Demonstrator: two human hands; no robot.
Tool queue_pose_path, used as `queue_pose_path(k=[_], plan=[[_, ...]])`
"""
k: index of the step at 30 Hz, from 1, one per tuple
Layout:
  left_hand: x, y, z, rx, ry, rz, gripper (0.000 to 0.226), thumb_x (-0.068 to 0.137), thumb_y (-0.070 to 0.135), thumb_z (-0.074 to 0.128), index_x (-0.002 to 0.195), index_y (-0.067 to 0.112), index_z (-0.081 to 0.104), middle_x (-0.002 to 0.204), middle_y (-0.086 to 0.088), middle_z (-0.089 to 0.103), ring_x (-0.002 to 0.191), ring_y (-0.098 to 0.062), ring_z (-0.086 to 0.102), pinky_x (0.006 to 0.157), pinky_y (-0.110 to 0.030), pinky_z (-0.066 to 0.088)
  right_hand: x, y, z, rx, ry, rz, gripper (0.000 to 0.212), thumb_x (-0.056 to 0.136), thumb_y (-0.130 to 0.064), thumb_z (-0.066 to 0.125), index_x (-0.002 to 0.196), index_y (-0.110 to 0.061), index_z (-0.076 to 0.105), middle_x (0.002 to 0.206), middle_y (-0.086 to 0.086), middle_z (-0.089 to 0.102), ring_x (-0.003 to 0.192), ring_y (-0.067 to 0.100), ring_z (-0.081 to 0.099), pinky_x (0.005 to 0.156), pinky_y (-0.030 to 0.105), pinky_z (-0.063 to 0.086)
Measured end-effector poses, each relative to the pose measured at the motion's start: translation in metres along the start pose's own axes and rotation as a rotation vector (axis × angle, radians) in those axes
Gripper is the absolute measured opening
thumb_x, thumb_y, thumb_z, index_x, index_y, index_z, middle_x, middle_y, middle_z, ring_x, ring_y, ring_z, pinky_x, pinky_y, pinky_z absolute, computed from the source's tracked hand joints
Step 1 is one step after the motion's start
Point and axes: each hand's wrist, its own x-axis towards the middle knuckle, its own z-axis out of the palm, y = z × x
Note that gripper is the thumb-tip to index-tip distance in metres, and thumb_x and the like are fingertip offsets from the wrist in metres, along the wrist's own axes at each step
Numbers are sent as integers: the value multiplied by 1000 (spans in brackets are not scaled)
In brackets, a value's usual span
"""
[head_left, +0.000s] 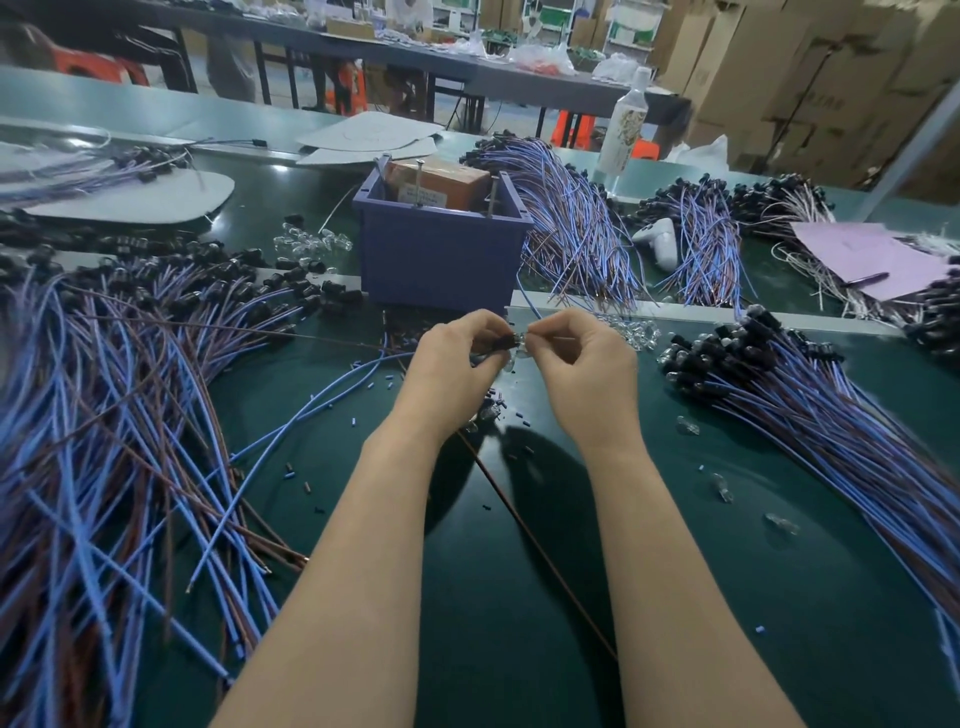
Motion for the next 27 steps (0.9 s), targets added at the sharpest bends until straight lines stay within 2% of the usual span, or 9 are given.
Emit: queue_pose_path(k=[2,4,5,9,11,15,17,22,27], plan=[[0,0,0,33,-21,19,17,87,9,63,102,17,68,93,5,69,94,-10,63,80,-4,42,0,0,-2,-30,-7,-18,7,85,-7,65,84,-12,69,77,-2,68,77,12,65,72,13,47],[1,-1,1,79,-23,32,18,88,12,63,103,19,68,97,2,70,99,-15,62,89,-20,45,0,0,-2,-42,-13,-30,7,86,-6,64,85,-11,69,77,-2,67,76,12,64,71,11,46],[2,-1,1,92,-8,33,17,88,13,63,103,20,67,97,1,70,97,-16,61,88,-24,45,0,0,-1,-29,-7,-26,8,86,-5,63,86,-11,68,77,-3,67,75,11,64,71,10,45],[1,-1,0,2,96,10,16,87,6,61,96,18,61,83,12,65,73,-7,58,75,-18,46,3,3,-4,127,88,58,10,88,-5,62,91,-14,65,81,-6,65,77,9,62,75,15,49],[0,-1,-1,-44,126,-4,15,87,6,61,96,18,59,81,15,63,75,-4,59,78,-20,49,4,4,-5,183,99,99,12,87,-4,62,90,-15,65,83,-3,67,80,12,63,77,18,50],[-1,1,-1,-102,155,6,19,86,4,62,93,20,58,92,8,68,85,-9,63,85,-29,52,3,2,-1,228,75,111,19,86,-5,63,83,-23,63,82,-4,67,80,12,64,78,23,52],[-1,1,-2,-109,156,8,19,86,4,62,92,21,57,93,8,68,87,-8,64,87,-31,52,2,1,1,233,56,87,21,86,-5,64,82,-26,61,81,-5,66,78,9,63,75,21,51],[-1,1,-1,-94,144,5,16,86,4,61,96,16,59,89,8,67,86,-10,63,86,-31,51,-1,-4,6,173,17,-20,13,86,-5,65,86,-18,63,77,-11,64,71,2,60,72,12,48],[0,1,-1,-59,106,18,18,86,2,60,97,16,60,84,11,64,84,-10,62,82,-23,50,-2,-5,5,77,23,-72,13,86,-6,65,84,-19,65,73,-14,62,69,-3,59,67,4,42]])
